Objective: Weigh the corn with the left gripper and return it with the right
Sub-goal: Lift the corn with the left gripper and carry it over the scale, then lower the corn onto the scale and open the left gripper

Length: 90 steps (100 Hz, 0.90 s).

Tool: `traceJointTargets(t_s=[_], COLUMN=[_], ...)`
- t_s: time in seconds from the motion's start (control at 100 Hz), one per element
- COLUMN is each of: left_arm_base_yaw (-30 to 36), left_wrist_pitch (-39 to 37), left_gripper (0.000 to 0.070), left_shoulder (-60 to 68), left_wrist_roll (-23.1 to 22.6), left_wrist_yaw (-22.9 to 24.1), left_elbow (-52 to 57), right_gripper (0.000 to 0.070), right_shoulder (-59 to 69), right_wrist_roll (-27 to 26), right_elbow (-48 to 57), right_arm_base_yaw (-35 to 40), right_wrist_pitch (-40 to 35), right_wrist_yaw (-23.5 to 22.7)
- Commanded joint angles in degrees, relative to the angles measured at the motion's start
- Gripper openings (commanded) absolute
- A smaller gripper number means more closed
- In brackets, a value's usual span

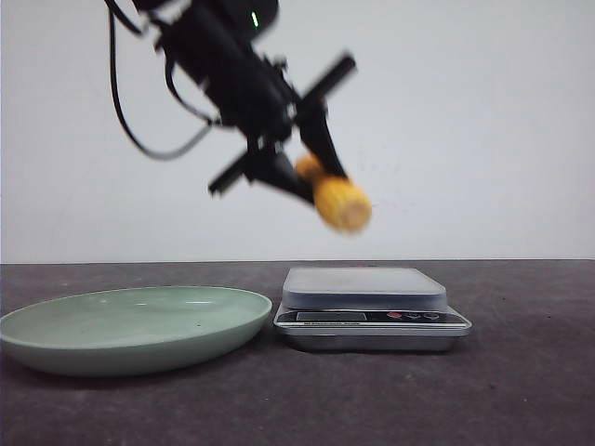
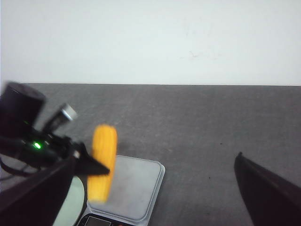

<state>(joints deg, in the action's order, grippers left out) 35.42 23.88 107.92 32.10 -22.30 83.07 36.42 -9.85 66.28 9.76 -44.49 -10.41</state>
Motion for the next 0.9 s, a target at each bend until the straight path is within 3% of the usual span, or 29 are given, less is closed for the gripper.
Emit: traceJointTargets(t_s=[0.0, 0.25, 0.45, 0.5, 0.62, 0.72, 0.84, 0.89], left_arm_base_yaw=[0.7, 0.94, 0.98, 0.98, 0.98, 0.98, 0.98, 0.98], left_wrist_pitch=[0.42, 0.57, 0.63, 0.61, 0.79, 0.68, 0.63, 0.66], left_gripper=[0.0003, 0.0005, 0.0046, 0.0106, 0.0329, 0.0399, 0.0416, 0.049], left_shoulder=[2.03, 5.31, 5.64, 5.64, 5.64, 5.64, 5.62, 5.62], left_wrist_roll=[0.74, 1.33, 1.4, 1.42, 1.6, 1.57, 1.57, 1.55], left_wrist_yaw=[-0.11, 0.46, 0.42, 0.42, 0.35, -0.07, -0.61, -1.14], left_elbow=[0.79, 0.79, 0.79, 0.79, 0.79, 0.79, 0.85, 1.05], right_gripper=[0.07, 0.07, 0.07, 0.07, 0.07, 0.07, 0.07, 0.07], right_shoulder=[0.33, 0.31, 0.31, 0.31, 0.28, 0.26, 0.26, 0.26], right_wrist_roll=[-0.02, -0.02, -0.17, -0.24, -0.24, -0.26, -0.24, -0.24], right_elbow=[0.9, 0.9, 0.9, 0.9, 0.9, 0.9, 0.9, 0.9], right_arm_base_yaw=[0.26, 0.26, 0.31, 0.31, 0.31, 0.31, 0.31, 0.31], right_wrist_pitch=[0.02, -1.88, -2.29, -2.29, -2.29, -2.29, -2.29, -2.29], right_wrist_yaw=[0.04, 0.0, -0.02, -0.04, -0.04, -0.04, -0.04, -0.02])
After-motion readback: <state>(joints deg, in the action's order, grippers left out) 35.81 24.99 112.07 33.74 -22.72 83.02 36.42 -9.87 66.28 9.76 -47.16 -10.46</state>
